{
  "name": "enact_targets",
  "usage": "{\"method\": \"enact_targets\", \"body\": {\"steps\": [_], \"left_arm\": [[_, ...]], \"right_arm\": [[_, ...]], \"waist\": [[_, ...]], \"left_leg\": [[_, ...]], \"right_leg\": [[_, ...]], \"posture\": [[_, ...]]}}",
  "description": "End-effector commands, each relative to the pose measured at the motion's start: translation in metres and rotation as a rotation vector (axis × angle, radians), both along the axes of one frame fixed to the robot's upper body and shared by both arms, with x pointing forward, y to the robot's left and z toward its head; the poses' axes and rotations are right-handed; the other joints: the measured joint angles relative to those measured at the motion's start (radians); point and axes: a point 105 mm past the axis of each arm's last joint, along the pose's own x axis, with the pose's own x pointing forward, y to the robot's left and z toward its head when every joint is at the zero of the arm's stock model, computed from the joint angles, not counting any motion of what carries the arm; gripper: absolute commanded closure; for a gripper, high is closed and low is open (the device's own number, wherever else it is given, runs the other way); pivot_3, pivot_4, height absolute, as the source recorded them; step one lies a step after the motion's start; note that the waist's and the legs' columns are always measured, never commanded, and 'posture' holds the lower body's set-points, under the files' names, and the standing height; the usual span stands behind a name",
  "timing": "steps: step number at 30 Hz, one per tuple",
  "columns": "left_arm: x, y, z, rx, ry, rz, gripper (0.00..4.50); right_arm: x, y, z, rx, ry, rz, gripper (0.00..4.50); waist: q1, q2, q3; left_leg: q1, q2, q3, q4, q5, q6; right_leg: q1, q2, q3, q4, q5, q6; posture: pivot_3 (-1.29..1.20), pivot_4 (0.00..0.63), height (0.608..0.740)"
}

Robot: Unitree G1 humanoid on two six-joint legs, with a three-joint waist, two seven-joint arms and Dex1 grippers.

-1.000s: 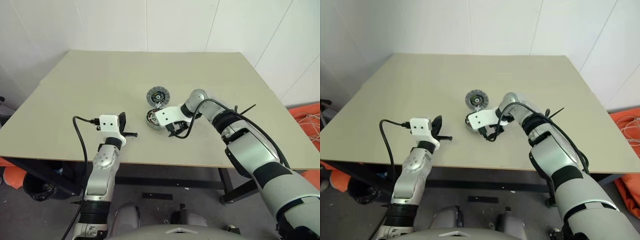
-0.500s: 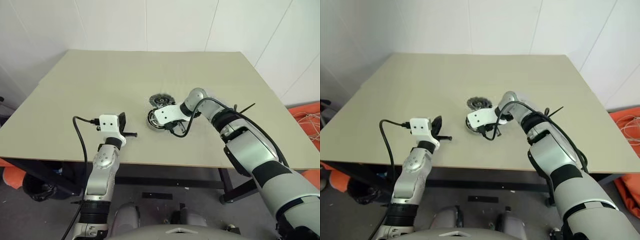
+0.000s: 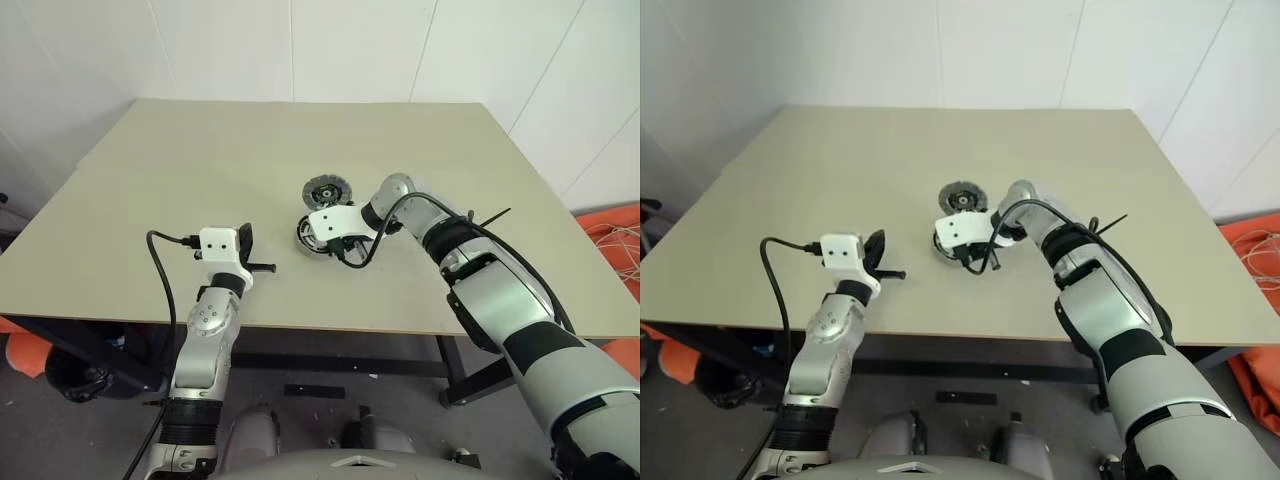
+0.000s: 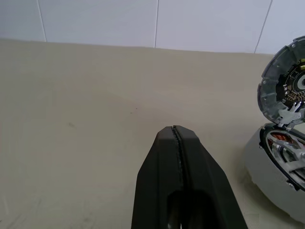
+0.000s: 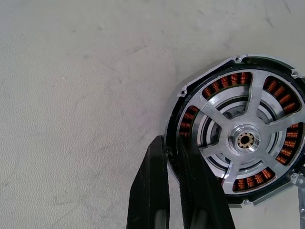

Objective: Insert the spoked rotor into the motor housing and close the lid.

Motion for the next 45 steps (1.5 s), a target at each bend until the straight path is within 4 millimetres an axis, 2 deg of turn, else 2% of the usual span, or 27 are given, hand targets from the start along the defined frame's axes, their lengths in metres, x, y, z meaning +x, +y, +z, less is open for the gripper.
{"method": "enact_targets", "body": {"steps": [1, 7, 9, 11, 14, 19, 22, 29, 36, 45], "left_arm": [[0.003, -0.002, 0.010, -0.007, -0.040, -0.008, 4.50], [0.004, -0.004, 0.007, -0.007, -0.032, -0.018, 4.50], [0.005, -0.005, 0.007, -0.006, -0.031, -0.024, 4.50], [0.006, -0.006, 0.007, -0.006, -0.030, -0.027, 4.50], [0.006, -0.005, 0.006, -0.006, -0.027, -0.027, 4.50], [0.007, -0.005, 0.006, -0.008, -0.024, -0.028, 4.50], [0.007, -0.005, 0.005, -0.010, -0.024, -0.026, 4.50], [0.007, -0.004, 0.005, -0.016, -0.021, -0.019, 4.50], [0.008, -0.005, 0.004, -0.021, -0.016, -0.025, 4.50], [0.008, -0.006, 0.001, -0.020, -0.005, -0.031, 4.50]], "right_arm": [[0.008, 0.000, 0.033, 0.075, -0.053, -0.037, 4.49], [0.001, -0.015, 0.035, 0.019, -0.021, -0.085, 4.49], [-0.007, -0.020, 0.034, 0.012, 0.046, -0.141, 4.49], [-0.017, -0.017, 0.035, 0.029, 0.110, -0.177, 4.49], [-0.024, -0.002, 0.046, 0.111, 0.184, -0.263, 4.49], [-0.021, 0.022, 0.059, 0.250, 0.284, -0.486, 4.49], [-0.016, 0.029, 0.063, 0.296, 0.322, -0.613, 4.49], [-0.010, 0.018, 0.057, 0.300, 0.405, -0.842, 4.49], [-0.013, 0.014, 0.058, 0.305, 0.482, -0.936, 4.49], [-0.016, 0.034, 0.068, 0.363, 0.600, -1.018, 4.49]], "waist": [[0.001, 0.000, 0.000], [0.003, 0.000, 0.000], [0.004, 0.000, 0.000], [0.004, 0.000, 0.000], [-0.001, 0.000, 0.000], [0.003, 0.000, 0.000], [0.005, 0.000, 0.000], [0.007, 0.000, 0.001], [0.002, 0.000, 0.001], [0.004, 0.002, 0.002]], "left_leg": [[-0.001, 0.000, 0.000, 0.001, 0.000, 0.000], [-0.004, 0.000, 0.000, 0.002, 0.000, 0.002], [-0.004, 0.000, 0.000, 0.002, 0.000, 0.001], [-0.004, 0.000, 0.000, 0.002, 0.000, 0.001], [-0.003, 0.000, 0.000, 0.003, 0.000, 0.001], [0.000, 0.001, 0.000, 0.003, 0.002, -0.002], [0.001, 0.001, -0.001, 0.003, 0.002, -0.006], [0.005, 0.000, -0.001, 0.002, 0.004, -0.011], [0.005, 0.000, -0.001, 0.001, 0.006, -0.014], [0.006, 0.000, -0.002, 0.000, 0.007, -0.016]], "right_leg": [[-0.001, 0.000, 0.000, 0.000, 0.000, 0.000], [-0.003, 0.000, 0.000, 0.001, 0.000, 0.000], [-0.003, 0.000, 0.000, 0.002, 0.000, 0.000], [-0.003, 0.000, 0.000, 0.002, 0.000, 0.000], [-0.004, 0.000, 0.000, 0.003, 0.000, 0.000], [-0.004, 0.000, 0.000, 0.010, -0.002, -0.004], [-0.004, 0.000, 0.000, 0.012, -0.003, -0.005], [0.000, 0.000, 0.000, 0.012, -0.003, -0.004], [0.000, 0.000, 0.000, 0.012, -0.003, -0.004], [0.000, 0.000, 0.000, 0.012, -0.003, -0.004]], "posture": [[0.00, 0.000, 0.740], [0.00, 0.000, 0.740], [0.00, 0.000, 0.740], [0.00, 0.000, 0.740], [0.00, 0.000, 0.740], [0.00, 0.000, 0.740], [0.00, 0.000, 0.740], [0.00, 0.000, 0.740], [0.00, 0.000, 0.740], [0.00, 0.000, 0.740]]}}
